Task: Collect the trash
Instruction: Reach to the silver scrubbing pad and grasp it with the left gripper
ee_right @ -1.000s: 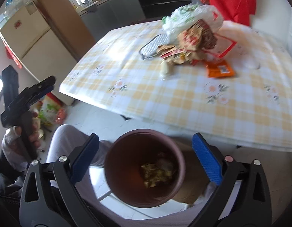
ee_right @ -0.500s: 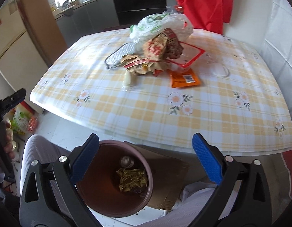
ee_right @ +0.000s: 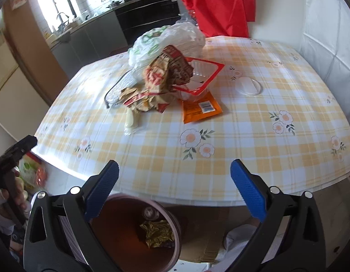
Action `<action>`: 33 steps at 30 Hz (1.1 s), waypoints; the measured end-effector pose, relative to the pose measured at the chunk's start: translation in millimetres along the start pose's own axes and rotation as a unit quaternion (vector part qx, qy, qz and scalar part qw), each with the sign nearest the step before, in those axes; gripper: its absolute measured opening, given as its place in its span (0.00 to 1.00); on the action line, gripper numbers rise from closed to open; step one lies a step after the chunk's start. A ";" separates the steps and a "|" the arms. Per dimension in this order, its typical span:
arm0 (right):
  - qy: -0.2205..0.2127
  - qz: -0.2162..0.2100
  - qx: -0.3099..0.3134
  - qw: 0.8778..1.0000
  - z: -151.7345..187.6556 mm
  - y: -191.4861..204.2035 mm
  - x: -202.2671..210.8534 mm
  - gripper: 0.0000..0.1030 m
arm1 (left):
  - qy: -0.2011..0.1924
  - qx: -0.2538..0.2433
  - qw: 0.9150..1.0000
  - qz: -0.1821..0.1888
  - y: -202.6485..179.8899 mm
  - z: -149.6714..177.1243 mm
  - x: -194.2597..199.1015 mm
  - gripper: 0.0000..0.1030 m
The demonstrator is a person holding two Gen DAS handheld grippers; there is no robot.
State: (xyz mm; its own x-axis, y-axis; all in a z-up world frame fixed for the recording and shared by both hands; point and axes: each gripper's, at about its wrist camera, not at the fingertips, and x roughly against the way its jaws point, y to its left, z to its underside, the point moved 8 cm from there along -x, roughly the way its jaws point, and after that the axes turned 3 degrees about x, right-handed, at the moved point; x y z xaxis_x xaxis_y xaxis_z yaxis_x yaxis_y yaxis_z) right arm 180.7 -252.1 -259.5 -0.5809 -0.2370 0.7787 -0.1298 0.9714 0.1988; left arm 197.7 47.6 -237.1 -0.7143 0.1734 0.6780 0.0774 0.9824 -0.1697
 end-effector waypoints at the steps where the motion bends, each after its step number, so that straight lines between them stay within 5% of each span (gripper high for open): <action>1: -0.001 0.000 -0.004 1.000 -2.5 -2.6 -2.0 0.94 | 0.000 -0.014 1.000 0.001 -5.3 -5.0 -9.1 0.94; 15: -0.004 -0.007 -0.028 1.000 -39.3 -32.6 -27.7 0.94 | 0.043 -0.119 0.992 0.014 -46.8 -63.2 -129.3 0.93; 23: 0.009 0.003 -0.030 1.000 -48.4 -45.7 -38.5 0.94 | 0.081 -0.250 0.965 0.000 -63.0 -54.7 -199.1 0.73; 28: 0.021 0.004 -0.036 0.999 -50.1 -52.4 -45.1 0.94 | 0.077 -0.335 0.939 -0.030 -72.2 -45.0 -226.0 0.68; 32: 0.024 0.001 -0.028 0.999 -54.1 -49.7 -51.7 0.94 | 0.073 -0.333 0.940 -0.026 -73.5 -47.7 -234.2 0.62; 33: 0.024 0.001 -0.024 0.999 -55.5 -46.9 -53.8 0.94 | 0.073 -0.332 0.940 -0.028 -72.3 -48.8 -236.0 0.50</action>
State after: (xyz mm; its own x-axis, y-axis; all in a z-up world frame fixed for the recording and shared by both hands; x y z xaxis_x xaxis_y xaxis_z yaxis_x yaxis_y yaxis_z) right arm 262.6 -285.7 -277.7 -0.5414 -0.2375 0.8066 -0.0904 0.9702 0.2250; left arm 394.6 -61.0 -349.9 -0.6306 0.0807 0.7719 0.4941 0.8087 0.3192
